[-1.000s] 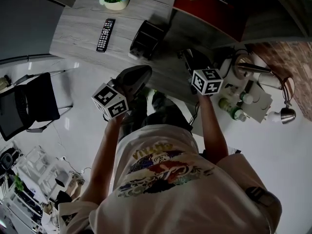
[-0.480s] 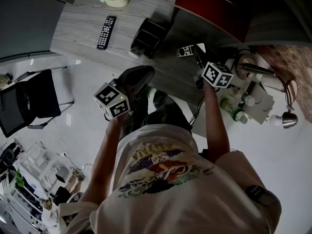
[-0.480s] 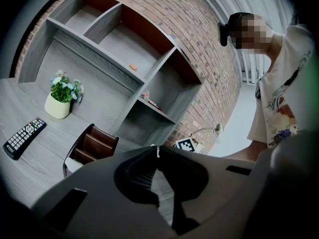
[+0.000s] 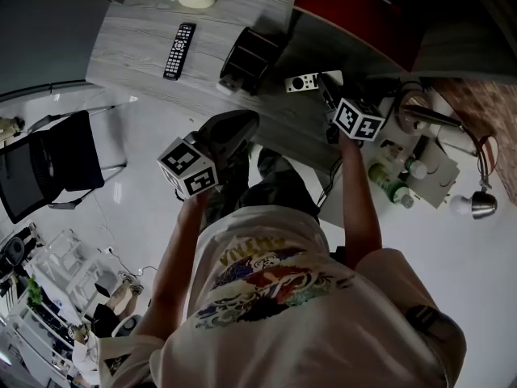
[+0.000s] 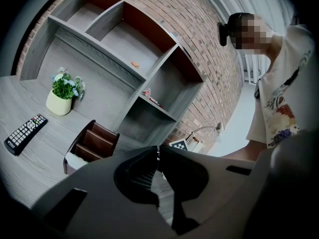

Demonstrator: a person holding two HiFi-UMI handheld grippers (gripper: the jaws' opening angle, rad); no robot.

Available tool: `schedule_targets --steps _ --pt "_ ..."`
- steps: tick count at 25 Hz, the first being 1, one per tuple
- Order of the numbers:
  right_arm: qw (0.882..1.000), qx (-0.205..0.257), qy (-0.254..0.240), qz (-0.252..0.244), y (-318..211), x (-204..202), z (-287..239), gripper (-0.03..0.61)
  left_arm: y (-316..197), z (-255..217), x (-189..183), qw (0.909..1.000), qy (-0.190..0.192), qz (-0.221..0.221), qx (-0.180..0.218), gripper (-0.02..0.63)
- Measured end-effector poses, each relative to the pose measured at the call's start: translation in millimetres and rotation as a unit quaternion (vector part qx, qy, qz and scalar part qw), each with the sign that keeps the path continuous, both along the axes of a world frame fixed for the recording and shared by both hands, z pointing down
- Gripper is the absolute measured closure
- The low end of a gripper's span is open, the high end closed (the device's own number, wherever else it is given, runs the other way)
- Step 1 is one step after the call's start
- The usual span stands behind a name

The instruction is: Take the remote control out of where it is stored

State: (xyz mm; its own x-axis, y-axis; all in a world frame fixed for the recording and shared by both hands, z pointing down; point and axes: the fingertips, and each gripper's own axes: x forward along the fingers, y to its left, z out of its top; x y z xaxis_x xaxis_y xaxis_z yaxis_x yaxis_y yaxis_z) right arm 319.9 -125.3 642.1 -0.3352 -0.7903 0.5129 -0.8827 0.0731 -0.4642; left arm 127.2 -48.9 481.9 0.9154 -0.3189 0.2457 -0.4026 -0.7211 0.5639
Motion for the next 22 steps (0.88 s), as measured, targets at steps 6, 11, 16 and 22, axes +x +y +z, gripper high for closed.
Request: schedule_targets --steps 6,11,16,22 --pt "0.998 -0.033 0.055 -0.003 2.9 7.3 17.6 0.278 0.8 2.5 1.4 1.0 0.0 0.001 -0.003 0.607" --pt "0.991 -0.044 0.123 -0.042 8.2 6.5 25.3 0.216 1.4 1.4 1.4 1.0 -0.002 -0.002 -0.004 0.607" --pt "0.988 -0.026 0.138 -0.06 6.4 0.1 19.9 0.216 1.3 -1.6 0.7 1.0 -0.004 -0.006 0.001 0.607" --pt "0.976 0.028 0.199 -0.088 5.4 -11.7 -10.7 0.219 3.0 -4.5 -2.1 0.9999 -0.01 -0.003 0.007 0.607"
